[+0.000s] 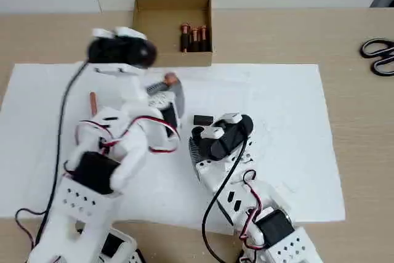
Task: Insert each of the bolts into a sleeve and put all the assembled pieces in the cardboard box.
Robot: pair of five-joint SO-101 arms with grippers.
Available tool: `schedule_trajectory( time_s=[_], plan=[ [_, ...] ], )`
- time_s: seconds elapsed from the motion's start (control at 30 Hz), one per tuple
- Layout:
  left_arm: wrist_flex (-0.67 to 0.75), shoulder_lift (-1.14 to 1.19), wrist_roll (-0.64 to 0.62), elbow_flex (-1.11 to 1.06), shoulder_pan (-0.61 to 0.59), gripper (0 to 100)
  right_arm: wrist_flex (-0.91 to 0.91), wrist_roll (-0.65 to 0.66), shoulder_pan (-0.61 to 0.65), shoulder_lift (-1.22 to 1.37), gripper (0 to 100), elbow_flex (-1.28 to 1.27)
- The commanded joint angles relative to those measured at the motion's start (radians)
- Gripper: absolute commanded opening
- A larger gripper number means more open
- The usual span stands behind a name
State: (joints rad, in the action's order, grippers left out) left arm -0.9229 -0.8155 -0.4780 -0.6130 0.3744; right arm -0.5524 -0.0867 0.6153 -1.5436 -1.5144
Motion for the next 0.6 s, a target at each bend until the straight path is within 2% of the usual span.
schedule_trajectory(
  time_s=[0.0, 0.1, 0.57],
  plan=[
    [0.126, -0.025, -0.003, -0.071, 0.017, 1, 0.022, -0.012, 0.008, -0.024, 0.4, 0.012],
    [0.207, -0.031, -0.003, -0.142, 0.02, 1, 0.022, -0.012, 0.01, -0.024, 0.4, 0.014],
    [0.259, -0.031, -0.008, -0.108, 0.037, 1, 0.028, -0.014, 0.012, -0.018, 0.4, 0.012]
  ],
)
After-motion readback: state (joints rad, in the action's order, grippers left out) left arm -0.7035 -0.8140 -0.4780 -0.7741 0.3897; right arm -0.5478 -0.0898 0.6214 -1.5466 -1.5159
